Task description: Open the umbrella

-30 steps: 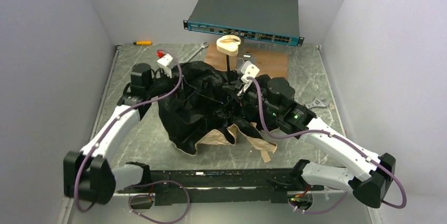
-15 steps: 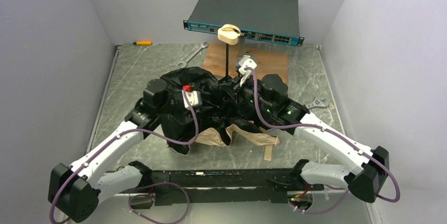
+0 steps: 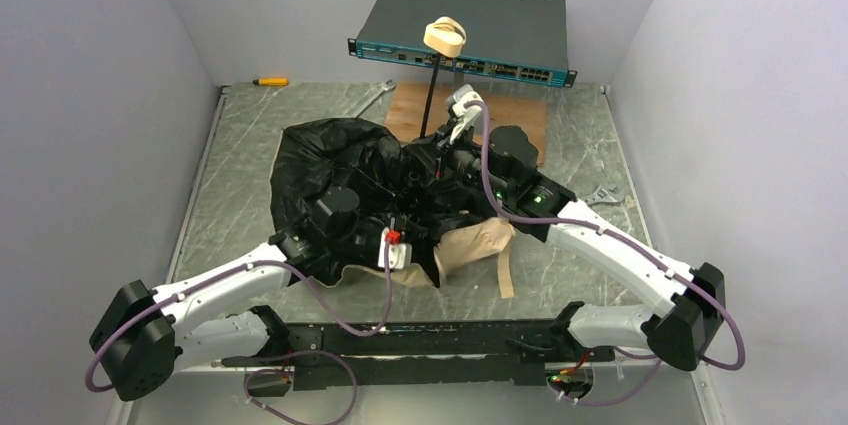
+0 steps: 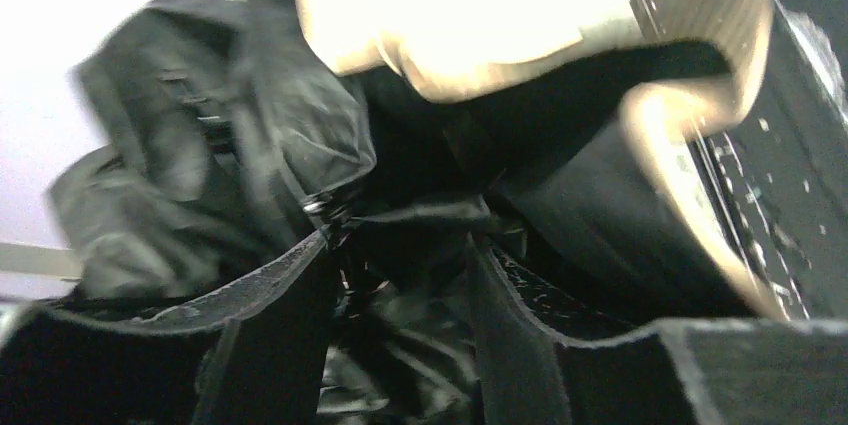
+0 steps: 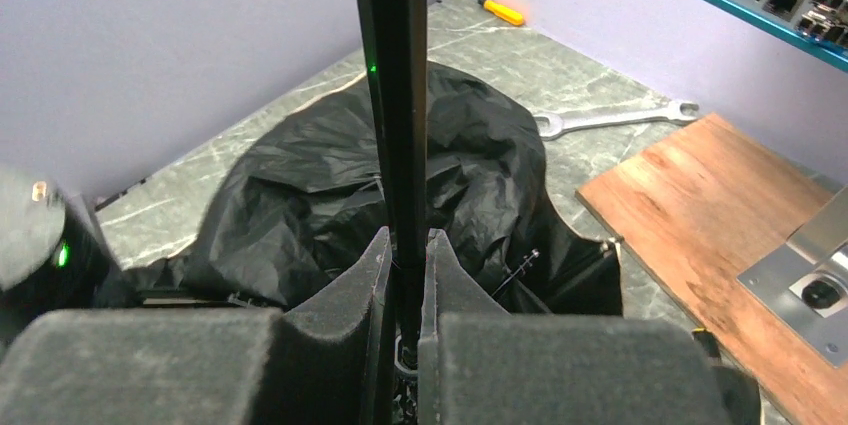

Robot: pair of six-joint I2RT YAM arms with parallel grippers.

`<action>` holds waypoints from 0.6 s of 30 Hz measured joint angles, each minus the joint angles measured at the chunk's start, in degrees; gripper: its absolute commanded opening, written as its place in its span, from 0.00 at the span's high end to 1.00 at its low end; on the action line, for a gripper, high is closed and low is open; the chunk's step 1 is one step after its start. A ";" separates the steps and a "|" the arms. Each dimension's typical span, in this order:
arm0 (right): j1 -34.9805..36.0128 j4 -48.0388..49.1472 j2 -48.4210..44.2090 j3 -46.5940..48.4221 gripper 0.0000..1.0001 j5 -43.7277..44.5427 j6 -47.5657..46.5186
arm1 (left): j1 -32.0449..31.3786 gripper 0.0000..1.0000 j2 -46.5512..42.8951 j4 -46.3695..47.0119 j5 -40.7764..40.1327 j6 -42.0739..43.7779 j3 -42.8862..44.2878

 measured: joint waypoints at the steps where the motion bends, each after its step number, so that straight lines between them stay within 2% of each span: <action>1: -0.39 0.15 0.61 0.37 1.00 0.04 0.52 | -0.85 0.42 -0.09 0.00 -0.35 1.29 -1.53; 5: -1.79 0.07 2.95 1.57 1.00 0.33 1.27 | -1.95 0.35 -1.07 -1.77 -1.84 5.33 -5.97; 12: -1.99 0.22 2.67 1.53 1.00 -0.20 -0.22 | 0.44 0.32 -9.29 -7.28 -1.68 5.73 -7.30; 15: -1.99 0.37 1.18 0.81 1.00 -0.42 -1.77 | 2.16 0.27 -12.61 -10.38 -1.05 2.78 -6.36; 18: -2.10 0.39 -0.13 0.50 1.00 -0.79 -3.63 | 4.17 0.26 -13.60 -13.07 -0.26 -2.25 -2.34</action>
